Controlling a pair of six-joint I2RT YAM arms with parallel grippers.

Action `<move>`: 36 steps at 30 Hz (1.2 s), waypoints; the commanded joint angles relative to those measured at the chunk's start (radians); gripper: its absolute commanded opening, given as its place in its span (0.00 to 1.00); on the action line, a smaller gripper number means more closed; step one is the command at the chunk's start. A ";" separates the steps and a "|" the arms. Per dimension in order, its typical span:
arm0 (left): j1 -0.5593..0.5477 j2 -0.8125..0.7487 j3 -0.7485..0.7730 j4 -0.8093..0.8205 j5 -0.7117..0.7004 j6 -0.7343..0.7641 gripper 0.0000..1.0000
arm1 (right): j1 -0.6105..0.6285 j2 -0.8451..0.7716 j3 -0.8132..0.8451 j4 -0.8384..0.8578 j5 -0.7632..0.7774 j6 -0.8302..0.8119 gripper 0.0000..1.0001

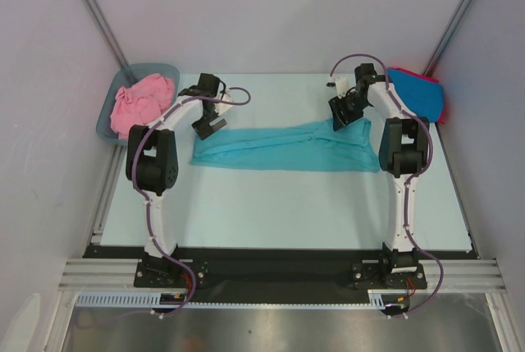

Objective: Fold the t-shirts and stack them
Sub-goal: Fold the tshirt

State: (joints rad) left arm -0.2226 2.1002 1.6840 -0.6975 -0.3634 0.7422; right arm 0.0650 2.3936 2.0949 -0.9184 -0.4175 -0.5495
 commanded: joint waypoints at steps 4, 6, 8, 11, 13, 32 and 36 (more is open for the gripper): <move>-0.003 -0.014 0.043 0.001 -0.012 0.008 1.00 | 0.007 -0.022 0.019 -0.025 -0.032 0.003 0.38; -0.003 -0.012 0.043 0.003 -0.016 0.011 1.00 | 0.007 -0.025 0.011 -0.025 -0.035 0.008 0.26; -0.003 -0.011 0.046 0.003 -0.017 0.013 1.00 | 0.010 -0.027 0.008 -0.025 -0.035 0.010 0.10; -0.003 -0.006 0.049 0.001 -0.014 0.013 1.00 | 0.013 -0.040 -0.002 -0.022 -0.026 0.008 0.00; -0.003 -0.003 0.049 0.003 -0.014 0.013 1.00 | 0.013 -0.051 -0.007 -0.020 -0.026 0.003 0.00; -0.001 0.009 0.049 0.003 -0.023 0.028 1.00 | 0.104 -0.310 -0.151 -0.243 -0.037 -0.173 0.00; -0.001 0.012 0.060 0.004 -0.031 0.039 1.00 | 0.102 -0.352 -0.263 -0.260 -0.020 -0.213 0.00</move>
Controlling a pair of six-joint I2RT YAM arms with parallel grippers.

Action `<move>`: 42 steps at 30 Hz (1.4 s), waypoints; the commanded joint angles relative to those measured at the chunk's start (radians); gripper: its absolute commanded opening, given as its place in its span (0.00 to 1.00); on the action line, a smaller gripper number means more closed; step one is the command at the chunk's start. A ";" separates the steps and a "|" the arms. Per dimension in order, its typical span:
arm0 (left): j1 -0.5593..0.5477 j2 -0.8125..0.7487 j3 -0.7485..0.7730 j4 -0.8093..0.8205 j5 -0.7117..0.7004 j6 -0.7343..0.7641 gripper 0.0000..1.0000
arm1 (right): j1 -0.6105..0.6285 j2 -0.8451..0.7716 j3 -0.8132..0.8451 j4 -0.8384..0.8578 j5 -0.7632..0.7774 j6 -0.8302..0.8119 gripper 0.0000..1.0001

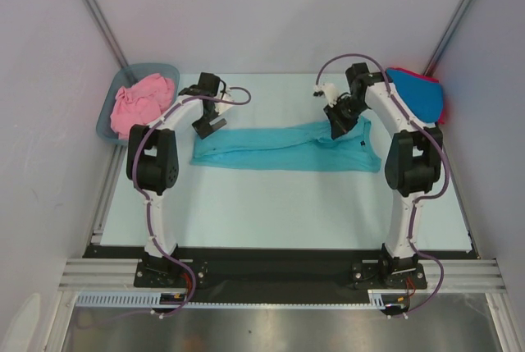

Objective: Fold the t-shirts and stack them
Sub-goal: Fold the tshirt

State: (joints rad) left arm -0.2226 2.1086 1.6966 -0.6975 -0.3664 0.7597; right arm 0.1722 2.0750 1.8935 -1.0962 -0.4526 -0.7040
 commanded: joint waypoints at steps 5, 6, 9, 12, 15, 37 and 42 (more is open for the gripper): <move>0.003 0.001 0.049 0.007 -0.031 0.035 1.00 | -0.002 -0.090 -0.186 -0.093 0.045 -0.084 0.00; 0.003 0.002 0.052 0.007 -0.032 0.036 1.00 | -0.002 -0.098 -0.197 -0.096 0.048 -0.087 0.00; 0.008 0.008 0.055 0.009 -0.031 0.038 1.00 | -0.002 -0.108 -0.217 -0.111 0.051 -0.094 0.00; 0.008 0.017 0.066 0.009 -0.028 0.036 1.00 | 0.006 -0.110 -0.226 -0.114 0.057 -0.095 0.00; 0.008 0.024 0.080 0.009 -0.022 0.035 1.00 | 0.016 -0.108 -0.223 -0.110 0.071 -0.091 0.00; 0.008 0.031 0.060 0.013 0.029 0.095 1.00 | -0.013 0.072 -0.059 0.274 0.323 0.141 0.64; 0.009 0.001 0.032 0.055 0.052 0.150 1.00 | -0.034 0.175 0.042 0.321 0.368 0.169 0.64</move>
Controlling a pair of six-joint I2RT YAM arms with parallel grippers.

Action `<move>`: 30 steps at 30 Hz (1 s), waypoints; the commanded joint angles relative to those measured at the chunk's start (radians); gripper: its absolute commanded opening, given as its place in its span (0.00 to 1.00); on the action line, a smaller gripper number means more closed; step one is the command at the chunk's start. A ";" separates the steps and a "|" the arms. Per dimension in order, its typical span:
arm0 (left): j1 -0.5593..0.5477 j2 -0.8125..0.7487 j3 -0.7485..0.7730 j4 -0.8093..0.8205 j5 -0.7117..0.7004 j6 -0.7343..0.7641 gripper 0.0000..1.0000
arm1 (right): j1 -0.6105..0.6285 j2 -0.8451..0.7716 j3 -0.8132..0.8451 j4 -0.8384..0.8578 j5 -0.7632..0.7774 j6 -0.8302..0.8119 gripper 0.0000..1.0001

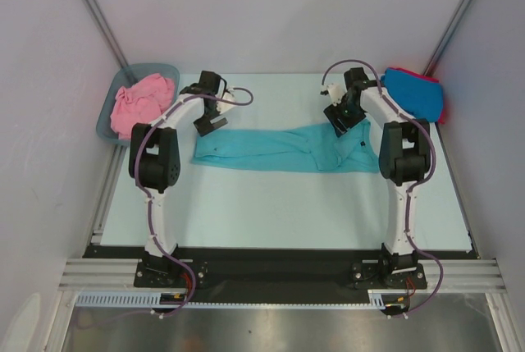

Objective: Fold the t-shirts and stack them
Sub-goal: Fold the tshirt

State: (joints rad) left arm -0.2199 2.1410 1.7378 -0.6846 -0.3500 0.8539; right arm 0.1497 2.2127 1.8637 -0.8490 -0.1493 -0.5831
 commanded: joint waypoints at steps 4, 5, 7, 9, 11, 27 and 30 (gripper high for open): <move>0.004 -0.053 -0.027 0.051 0.086 0.088 1.00 | -0.022 0.100 0.135 0.100 0.091 0.068 0.63; 0.002 -0.050 -0.027 0.048 0.092 0.088 1.00 | -0.024 0.111 0.161 0.108 0.091 0.072 0.63; -0.009 -0.050 -0.038 0.042 0.106 0.100 1.00 | -0.022 0.128 0.190 0.110 0.106 0.084 0.64; -0.016 -0.061 -0.052 0.036 0.137 0.111 1.00 | -0.019 0.140 0.207 0.111 0.105 0.083 0.64; -0.024 -0.061 -0.073 0.031 0.154 0.123 1.00 | -0.018 0.140 0.209 0.119 0.106 0.075 0.63; -0.035 0.106 -0.018 0.034 0.085 0.149 1.00 | -0.045 0.104 0.210 0.128 0.102 0.043 0.64; -0.032 0.118 -0.027 0.040 0.046 0.171 1.00 | -0.055 0.082 0.212 0.148 0.114 0.046 0.64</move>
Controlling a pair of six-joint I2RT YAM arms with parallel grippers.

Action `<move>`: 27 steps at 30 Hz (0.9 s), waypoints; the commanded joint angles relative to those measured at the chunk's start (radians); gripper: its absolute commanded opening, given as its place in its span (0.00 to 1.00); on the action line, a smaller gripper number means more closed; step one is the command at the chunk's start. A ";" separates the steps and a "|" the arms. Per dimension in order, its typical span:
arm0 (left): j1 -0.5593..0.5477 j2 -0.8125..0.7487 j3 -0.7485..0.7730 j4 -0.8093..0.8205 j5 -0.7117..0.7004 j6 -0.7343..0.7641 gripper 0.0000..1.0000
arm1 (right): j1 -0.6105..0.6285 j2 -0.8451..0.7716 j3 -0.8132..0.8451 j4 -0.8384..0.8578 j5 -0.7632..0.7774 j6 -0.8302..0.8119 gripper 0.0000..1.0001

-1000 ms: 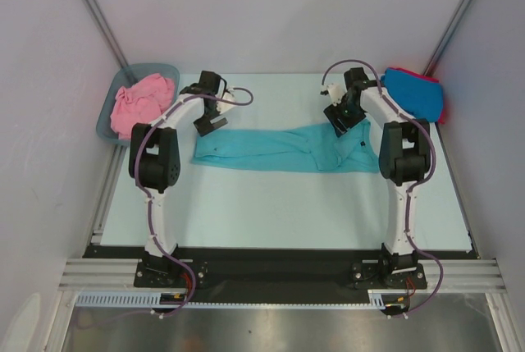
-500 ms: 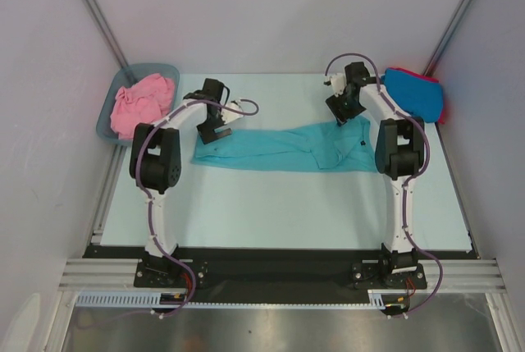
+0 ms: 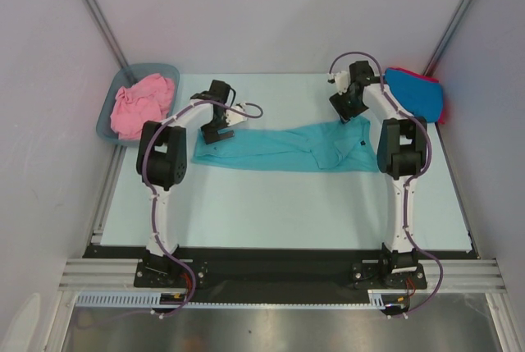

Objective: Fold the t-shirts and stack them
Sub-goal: Fold the tshirt

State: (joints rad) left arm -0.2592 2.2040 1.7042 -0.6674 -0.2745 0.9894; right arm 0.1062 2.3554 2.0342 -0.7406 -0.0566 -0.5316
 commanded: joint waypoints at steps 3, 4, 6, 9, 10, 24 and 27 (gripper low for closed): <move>0.014 0.060 0.005 0.025 -0.040 0.041 1.00 | -0.026 -0.064 0.049 0.067 0.038 0.001 0.63; 0.015 0.059 0.008 0.025 -0.038 0.041 1.00 | -0.030 -0.061 0.052 0.072 0.040 0.001 0.63; 0.017 0.054 0.008 0.025 -0.045 0.048 1.00 | -0.034 -0.042 0.052 0.079 0.056 0.001 0.63; 0.018 0.048 0.003 0.025 -0.054 0.061 1.00 | -0.037 -0.024 0.015 0.115 0.082 -0.011 0.63; 0.018 0.046 0.005 0.025 -0.058 0.060 1.00 | -0.039 -0.019 0.003 0.136 0.087 -0.011 0.63; 0.052 0.037 0.006 0.028 -0.124 0.049 1.00 | -0.077 -0.039 -0.219 0.283 0.193 -0.036 0.62; 0.069 0.052 0.006 0.028 -0.156 0.045 1.00 | -0.098 -0.062 -0.252 0.296 0.210 -0.048 0.63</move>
State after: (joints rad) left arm -0.2371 2.2181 1.7058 -0.6373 -0.3565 1.0298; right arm 0.0586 2.3016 1.8328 -0.4427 0.0677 -0.5495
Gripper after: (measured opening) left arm 0.996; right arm 0.625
